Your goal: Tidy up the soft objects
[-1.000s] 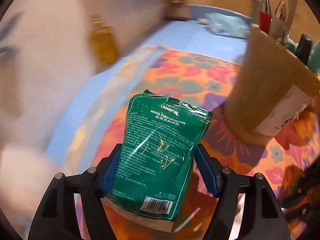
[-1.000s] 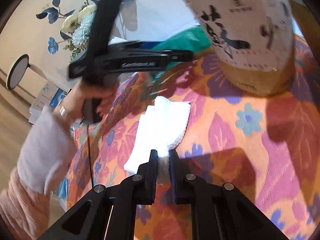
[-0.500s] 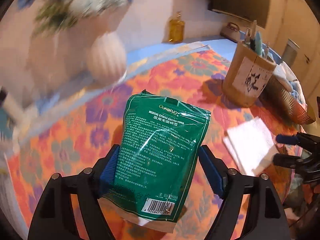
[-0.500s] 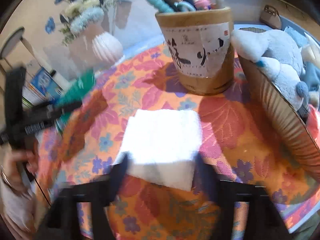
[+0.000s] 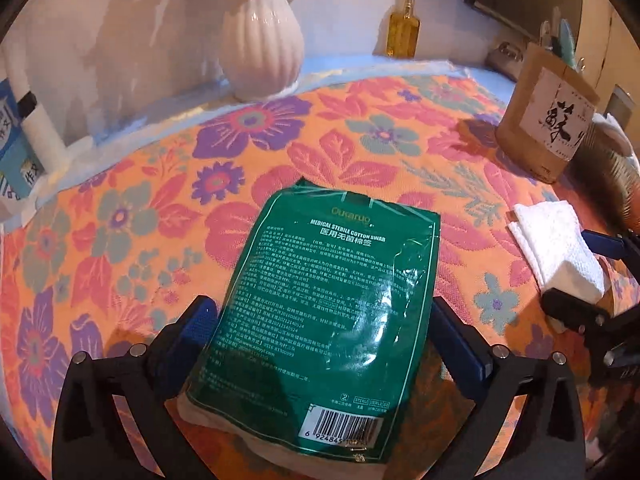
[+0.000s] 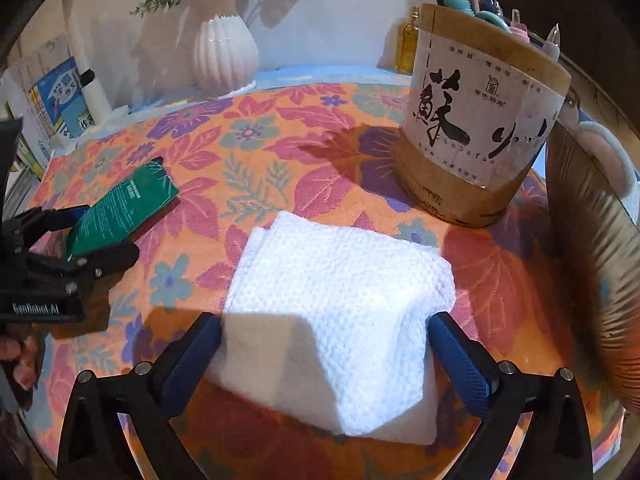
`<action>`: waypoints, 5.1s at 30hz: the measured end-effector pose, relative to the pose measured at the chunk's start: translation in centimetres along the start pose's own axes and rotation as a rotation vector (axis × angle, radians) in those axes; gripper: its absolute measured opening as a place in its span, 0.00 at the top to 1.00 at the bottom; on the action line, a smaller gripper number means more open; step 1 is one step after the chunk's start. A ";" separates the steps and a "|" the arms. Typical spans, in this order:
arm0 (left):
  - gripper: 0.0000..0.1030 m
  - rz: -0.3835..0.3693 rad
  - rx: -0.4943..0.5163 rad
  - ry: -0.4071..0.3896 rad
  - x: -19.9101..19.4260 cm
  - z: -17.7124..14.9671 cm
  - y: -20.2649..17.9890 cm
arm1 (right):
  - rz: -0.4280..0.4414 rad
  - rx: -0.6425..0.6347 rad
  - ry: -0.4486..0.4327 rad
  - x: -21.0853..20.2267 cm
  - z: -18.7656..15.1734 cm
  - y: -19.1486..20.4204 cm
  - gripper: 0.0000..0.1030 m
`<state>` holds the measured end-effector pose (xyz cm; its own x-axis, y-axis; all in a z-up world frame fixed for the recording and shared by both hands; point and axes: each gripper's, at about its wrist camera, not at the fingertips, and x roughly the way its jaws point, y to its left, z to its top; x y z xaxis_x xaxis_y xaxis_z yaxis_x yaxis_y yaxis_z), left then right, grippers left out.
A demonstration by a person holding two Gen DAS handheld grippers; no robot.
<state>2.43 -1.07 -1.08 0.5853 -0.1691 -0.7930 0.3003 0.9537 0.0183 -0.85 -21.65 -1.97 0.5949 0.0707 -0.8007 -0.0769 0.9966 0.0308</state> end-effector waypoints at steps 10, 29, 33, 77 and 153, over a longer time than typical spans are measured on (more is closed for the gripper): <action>0.00 0.000 -0.012 -0.005 0.3 0.4 0.0 | -0.016 -0.011 -0.092 -0.9 -0.6 0.8 0.47; 0.00 0.000 -0.011 -0.004 0.4 0.3 0.1 | 0.478 0.319 -0.135 -0.4 -2.2 -5.3 0.86; 0.00 -0.001 -0.012 -0.004 0.4 0.3 0.0 | 0.439 0.283 -0.137 -0.6 -2.0 -4.7 0.86; 0.40 0.000 -0.169 -0.103 -5.9 1.2 -0.7 | 0.518 0.187 -0.238 -7.7 -2.7 -5.1 0.86; 0.01 0.167 -0.408 -0.052 -2.5 -2.5 2.8 | 0.043 0.091 -0.060 -1.5 0.3 3.8 0.00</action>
<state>-0.09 2.63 -0.56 0.6411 -0.0066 -0.7674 -0.1175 0.9873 -0.1066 -1.78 -17.94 -0.48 0.6396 0.1132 -0.7603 -0.0324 0.9922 0.1205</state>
